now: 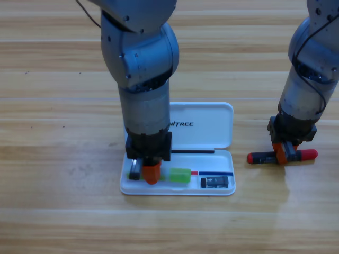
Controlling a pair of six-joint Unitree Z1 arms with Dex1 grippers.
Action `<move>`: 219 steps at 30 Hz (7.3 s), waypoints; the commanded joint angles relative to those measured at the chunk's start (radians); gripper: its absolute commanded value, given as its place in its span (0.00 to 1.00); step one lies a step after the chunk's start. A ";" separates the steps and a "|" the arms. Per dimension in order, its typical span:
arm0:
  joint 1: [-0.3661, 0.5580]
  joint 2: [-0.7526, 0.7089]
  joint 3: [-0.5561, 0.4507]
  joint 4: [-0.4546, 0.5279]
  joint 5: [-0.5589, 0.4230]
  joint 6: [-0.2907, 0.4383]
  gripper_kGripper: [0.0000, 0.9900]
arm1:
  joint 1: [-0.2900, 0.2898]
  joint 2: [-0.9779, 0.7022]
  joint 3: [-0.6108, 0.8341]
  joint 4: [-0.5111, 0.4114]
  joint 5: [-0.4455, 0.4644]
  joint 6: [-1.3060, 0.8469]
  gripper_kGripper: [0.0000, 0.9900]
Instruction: Clean up eraser and pencils
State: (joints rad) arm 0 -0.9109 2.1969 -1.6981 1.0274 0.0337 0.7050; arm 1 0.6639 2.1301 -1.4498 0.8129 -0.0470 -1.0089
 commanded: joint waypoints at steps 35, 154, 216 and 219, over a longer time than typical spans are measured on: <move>0.414 -0.663 0.144 0.215 -0.040 0.048 1.00 | 0.261 0.137 -0.442 0.339 0.048 0.199 0.00; 0.517 0.247 -0.192 0.045 -0.927 0.271 0.00 | 0.312 -0.700 0.134 0.017 0.501 0.579 0.97; 0.319 0.178 0.032 -0.102 -0.543 0.146 0.00 | 0.312 -0.700 0.134 0.017 0.510 0.602 0.97; 0.319 0.113 0.029 -0.096 -0.528 0.129 0.00 | 0.312 -0.700 0.134 0.017 0.510 0.602 0.97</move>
State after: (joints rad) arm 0 -0.5731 2.2875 -1.7095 0.9367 -0.5411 0.8621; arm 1 0.9625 1.3823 -1.3394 0.8568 0.4420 -0.4179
